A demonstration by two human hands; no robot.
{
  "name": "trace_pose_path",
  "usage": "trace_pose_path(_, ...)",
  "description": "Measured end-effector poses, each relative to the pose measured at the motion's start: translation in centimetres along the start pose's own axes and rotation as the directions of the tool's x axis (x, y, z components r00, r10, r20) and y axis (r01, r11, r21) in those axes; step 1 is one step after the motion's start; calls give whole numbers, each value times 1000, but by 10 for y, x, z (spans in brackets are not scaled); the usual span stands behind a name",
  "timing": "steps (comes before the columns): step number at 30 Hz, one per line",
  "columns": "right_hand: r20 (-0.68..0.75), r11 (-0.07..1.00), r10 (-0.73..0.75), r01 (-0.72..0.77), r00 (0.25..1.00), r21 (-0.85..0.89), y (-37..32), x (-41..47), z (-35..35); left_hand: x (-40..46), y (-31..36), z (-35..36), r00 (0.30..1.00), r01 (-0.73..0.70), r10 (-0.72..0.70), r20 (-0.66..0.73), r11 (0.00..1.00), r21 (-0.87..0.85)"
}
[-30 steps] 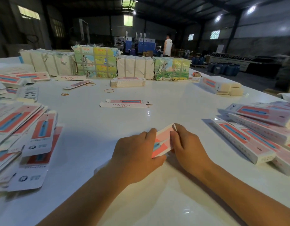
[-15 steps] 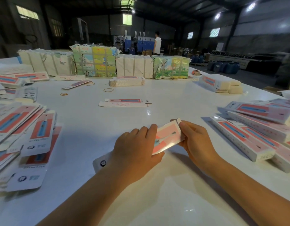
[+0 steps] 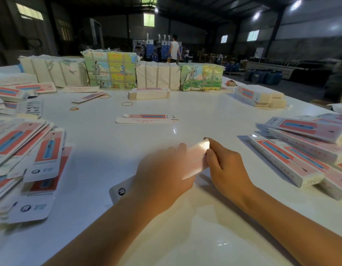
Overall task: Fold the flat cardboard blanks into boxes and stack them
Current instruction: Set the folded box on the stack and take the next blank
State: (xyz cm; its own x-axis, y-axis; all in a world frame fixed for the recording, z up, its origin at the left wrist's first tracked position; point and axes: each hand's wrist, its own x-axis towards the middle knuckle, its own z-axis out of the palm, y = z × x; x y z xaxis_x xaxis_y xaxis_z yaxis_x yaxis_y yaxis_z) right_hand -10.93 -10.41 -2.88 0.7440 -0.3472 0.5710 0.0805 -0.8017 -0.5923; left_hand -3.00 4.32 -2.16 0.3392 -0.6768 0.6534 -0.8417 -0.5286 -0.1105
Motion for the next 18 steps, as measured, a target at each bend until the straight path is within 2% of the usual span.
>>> trace_pose_path(3, 10, 995, -31, 32, 999, -100, 1, -1, -1, 0, 2, 1, 1000, -3, 3, -9, 1000, 1)
trace_pose_path(5, 12, 996, -19, 20, 1000, -87, 0, -1, 0, -1, 1, 1, 1000, -8, 8, -5, 1000, -10)
trace_pose_path(8, -1, 994, 59, -59, 998, 97, -4, 2, 2, -1, 1, -3, 997, 61, -60, 54, 998, -11)
trace_pose_path(11, -34, 973, 94, -84, 995, 215, -4, 6, 1, -2, -5, 4, 992, 125, -124, 20, 992, -32)
trace_pose_path(16, -54, 998, 25, -22, 998, 61, -5, 0, 3, 1, -2, 12, 984, 164, -162, 78, 986, -19)
trace_pose_path(18, -46, 998, 7, -4, 999, 55, -4, 0, 3, 1, -2, 11, 980, 174, -172, 97, 985, -18)
